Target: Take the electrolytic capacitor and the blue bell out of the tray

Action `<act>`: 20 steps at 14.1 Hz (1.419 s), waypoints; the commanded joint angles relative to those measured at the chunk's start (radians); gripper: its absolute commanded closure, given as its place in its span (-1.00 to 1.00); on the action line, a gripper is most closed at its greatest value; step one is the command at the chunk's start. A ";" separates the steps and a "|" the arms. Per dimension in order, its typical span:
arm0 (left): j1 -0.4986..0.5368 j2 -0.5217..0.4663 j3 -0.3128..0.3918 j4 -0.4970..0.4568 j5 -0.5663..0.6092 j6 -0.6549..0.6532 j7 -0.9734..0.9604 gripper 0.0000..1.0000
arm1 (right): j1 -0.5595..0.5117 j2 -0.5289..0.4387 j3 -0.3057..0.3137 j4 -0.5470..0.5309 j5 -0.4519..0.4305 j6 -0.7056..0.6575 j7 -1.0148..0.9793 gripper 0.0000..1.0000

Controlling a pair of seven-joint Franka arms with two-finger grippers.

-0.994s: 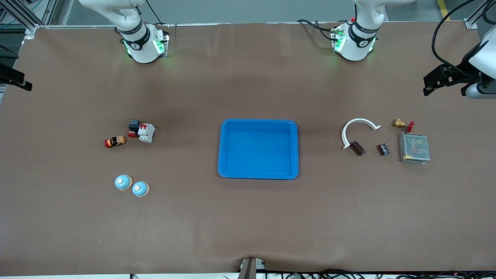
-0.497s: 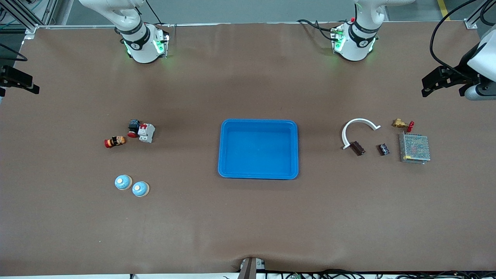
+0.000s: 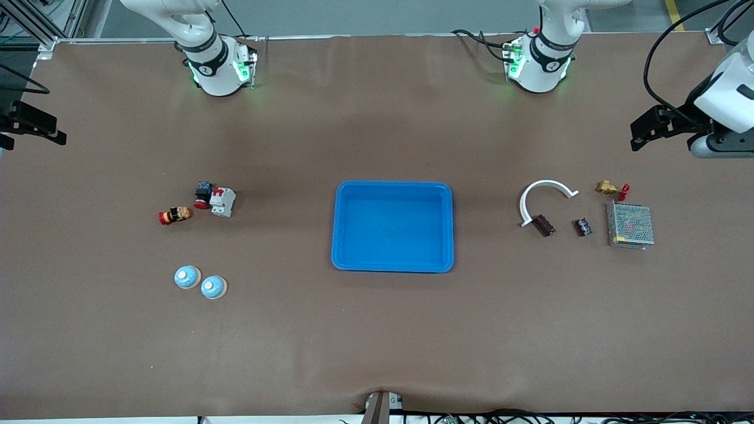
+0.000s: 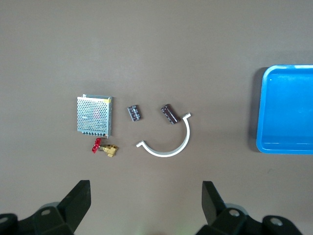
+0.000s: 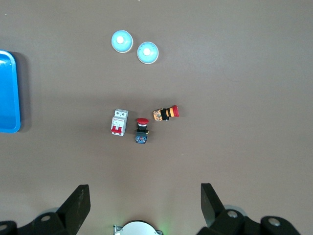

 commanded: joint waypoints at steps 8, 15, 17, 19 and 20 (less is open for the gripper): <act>-0.004 0.018 -0.002 0.030 -0.003 -0.005 -0.014 -1.00 | -0.016 0.017 0.019 0.013 0.015 0.001 0.012 -1.00; -0.006 0.018 -0.002 0.030 -0.003 -0.005 -0.011 -1.00 | -0.016 0.019 0.019 0.013 0.009 0.021 0.010 -1.00; -0.006 0.024 -0.002 0.031 -0.004 -0.005 -0.009 -1.00 | -0.016 0.019 0.020 0.013 0.007 0.031 0.010 -1.00; -0.006 0.025 -0.002 0.031 -0.004 -0.005 -0.014 -1.00 | -0.019 0.019 0.020 0.013 0.007 0.031 0.010 -1.00; -0.006 0.025 -0.002 0.031 -0.004 -0.005 -0.014 -1.00 | -0.021 0.019 0.020 0.013 0.007 0.035 0.010 -1.00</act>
